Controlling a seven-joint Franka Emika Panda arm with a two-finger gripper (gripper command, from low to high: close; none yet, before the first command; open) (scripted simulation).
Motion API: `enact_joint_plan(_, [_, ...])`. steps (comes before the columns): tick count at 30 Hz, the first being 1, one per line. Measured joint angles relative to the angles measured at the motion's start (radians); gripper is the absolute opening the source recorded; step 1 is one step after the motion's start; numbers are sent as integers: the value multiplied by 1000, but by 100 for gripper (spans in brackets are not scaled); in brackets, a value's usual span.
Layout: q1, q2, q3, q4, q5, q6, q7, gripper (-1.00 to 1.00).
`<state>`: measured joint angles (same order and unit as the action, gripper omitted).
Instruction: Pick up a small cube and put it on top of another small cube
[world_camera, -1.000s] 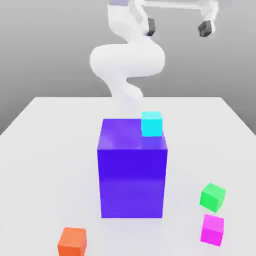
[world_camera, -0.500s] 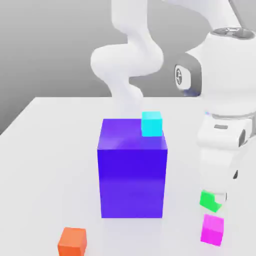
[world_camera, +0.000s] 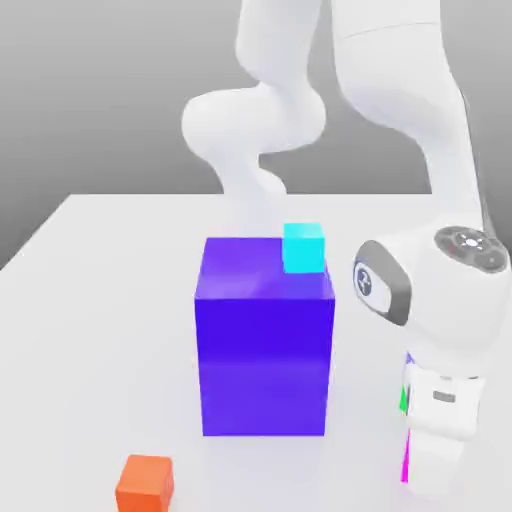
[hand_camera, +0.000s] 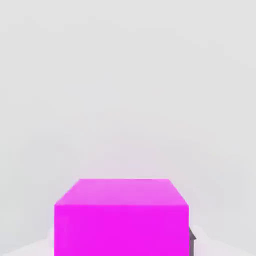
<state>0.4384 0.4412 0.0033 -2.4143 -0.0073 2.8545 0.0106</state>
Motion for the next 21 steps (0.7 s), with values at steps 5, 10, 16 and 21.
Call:
enact_joint_plan(5, [-1,-158,4,-36,0,-122,-5,-100])
enact_joint_plan(10, [32,-335,60,-165,-26,-169,-113,-100])
enact_joint_plan(16, [151,-435,88,-288,8,-147,-264,-100])
enact_joint_plan(21, [139,-288,54,-286,-21,-3,-248,100])
